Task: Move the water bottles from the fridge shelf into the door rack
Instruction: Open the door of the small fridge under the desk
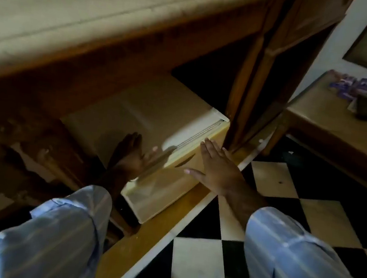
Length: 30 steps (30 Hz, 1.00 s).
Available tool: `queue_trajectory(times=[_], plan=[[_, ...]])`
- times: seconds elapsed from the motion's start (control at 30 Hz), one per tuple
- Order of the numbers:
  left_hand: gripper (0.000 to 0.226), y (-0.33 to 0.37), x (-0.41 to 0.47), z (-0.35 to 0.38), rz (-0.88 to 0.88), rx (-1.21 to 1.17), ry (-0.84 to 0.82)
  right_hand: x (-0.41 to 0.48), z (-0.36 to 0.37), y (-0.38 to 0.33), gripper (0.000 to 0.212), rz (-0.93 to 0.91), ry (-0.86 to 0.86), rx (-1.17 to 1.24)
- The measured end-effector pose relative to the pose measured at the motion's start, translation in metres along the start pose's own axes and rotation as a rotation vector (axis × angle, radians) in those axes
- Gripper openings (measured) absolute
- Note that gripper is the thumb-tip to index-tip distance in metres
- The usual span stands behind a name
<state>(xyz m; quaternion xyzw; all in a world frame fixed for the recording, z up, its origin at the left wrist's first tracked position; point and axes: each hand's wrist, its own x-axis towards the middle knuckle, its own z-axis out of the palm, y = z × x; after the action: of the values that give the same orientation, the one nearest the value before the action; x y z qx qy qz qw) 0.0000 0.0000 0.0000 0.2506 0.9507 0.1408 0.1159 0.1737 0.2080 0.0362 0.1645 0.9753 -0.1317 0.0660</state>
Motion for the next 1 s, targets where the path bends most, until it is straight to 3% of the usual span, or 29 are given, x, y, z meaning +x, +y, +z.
queue_trajectory(times=[0.1,0.3,0.4,0.57,0.8,0.93,1.0], plan=[[0.091,-0.007,0.016,0.019,0.023,0.069,0.125,0.023,0.025,-0.007,0.104,-0.013,0.027,-0.011],[0.08,-0.02,0.024,0.037,0.096,0.283,0.138,0.055,0.064,-0.025,0.103,-0.058,0.018,-0.04],[0.088,-0.017,0.025,0.045,0.005,0.225,0.106,0.059,0.081,-0.024,0.101,-0.064,0.05,-0.058],[0.089,-0.023,0.031,0.048,-0.038,0.149,0.061,0.058,0.093,-0.023,0.092,-0.101,0.251,-0.038],[0.072,-0.028,0.032,0.049,0.006,0.28,0.0,0.062,0.081,-0.032,0.081,-0.046,0.274,-0.099],[0.079,-0.02,0.03,0.046,-0.061,0.136,0.052,0.046,0.089,-0.017,0.077,-0.047,0.303,-0.079],[0.071,-0.021,0.027,0.047,-0.02,0.224,0.063,0.033,0.095,-0.003,0.073,-0.045,0.322,-0.036]])
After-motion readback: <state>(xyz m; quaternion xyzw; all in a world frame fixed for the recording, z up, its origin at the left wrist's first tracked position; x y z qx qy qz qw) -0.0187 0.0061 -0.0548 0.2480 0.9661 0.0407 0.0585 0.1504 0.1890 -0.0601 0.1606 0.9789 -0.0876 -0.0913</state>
